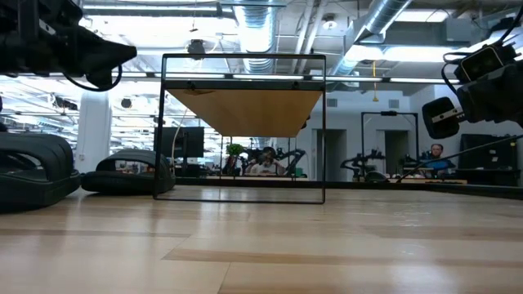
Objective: Pick and place slides into the shelf
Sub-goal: Adjust the black slides on the shelf
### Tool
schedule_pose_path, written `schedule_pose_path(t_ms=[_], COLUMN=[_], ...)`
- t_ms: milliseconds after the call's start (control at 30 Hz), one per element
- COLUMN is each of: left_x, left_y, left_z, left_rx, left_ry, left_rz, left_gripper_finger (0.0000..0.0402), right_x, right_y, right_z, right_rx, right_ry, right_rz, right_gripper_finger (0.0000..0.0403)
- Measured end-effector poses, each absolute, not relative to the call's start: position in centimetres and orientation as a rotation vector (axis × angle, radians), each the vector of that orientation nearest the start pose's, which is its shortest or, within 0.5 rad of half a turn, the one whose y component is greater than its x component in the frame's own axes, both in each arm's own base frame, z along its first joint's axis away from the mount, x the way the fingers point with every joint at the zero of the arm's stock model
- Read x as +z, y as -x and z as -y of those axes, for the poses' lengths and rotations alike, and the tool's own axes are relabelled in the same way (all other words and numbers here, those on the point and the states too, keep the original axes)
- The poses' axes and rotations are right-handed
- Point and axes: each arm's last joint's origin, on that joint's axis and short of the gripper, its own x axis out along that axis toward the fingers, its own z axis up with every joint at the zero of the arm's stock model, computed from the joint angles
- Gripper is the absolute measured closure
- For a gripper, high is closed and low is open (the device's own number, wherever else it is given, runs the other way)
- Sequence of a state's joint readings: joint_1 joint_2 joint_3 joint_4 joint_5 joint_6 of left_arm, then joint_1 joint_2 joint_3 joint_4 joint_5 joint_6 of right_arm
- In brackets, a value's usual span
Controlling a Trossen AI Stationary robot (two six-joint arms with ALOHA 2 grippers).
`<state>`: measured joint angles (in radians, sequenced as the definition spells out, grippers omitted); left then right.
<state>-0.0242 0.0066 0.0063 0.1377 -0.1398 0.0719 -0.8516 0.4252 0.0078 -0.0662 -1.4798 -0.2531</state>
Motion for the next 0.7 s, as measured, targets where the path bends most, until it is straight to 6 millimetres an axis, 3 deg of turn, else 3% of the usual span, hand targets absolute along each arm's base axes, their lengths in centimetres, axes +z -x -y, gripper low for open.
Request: schedule_pose_path(t_ms=[233, 700], left_x=[17.86, 17.08], left_y=[-9.66, -9.73], left_z=[-0.18, -0.18], left_rx=[0.131, 0.125], left_ry=[-0.203, -0.219], left_rz=[0.126, 0.044], left_gripper_finger=[0.0401, 0.0401], right_x=[13.52, 13.52], right_y=[-8.11, -8.1], right_z=[4.88, 4.88], right_rx=[0.631, 0.631], right_ry=[-0.207, -0.207], right_rz=[-0.114, -0.114], right_gripper_finger=[0.0403, 0.0403])
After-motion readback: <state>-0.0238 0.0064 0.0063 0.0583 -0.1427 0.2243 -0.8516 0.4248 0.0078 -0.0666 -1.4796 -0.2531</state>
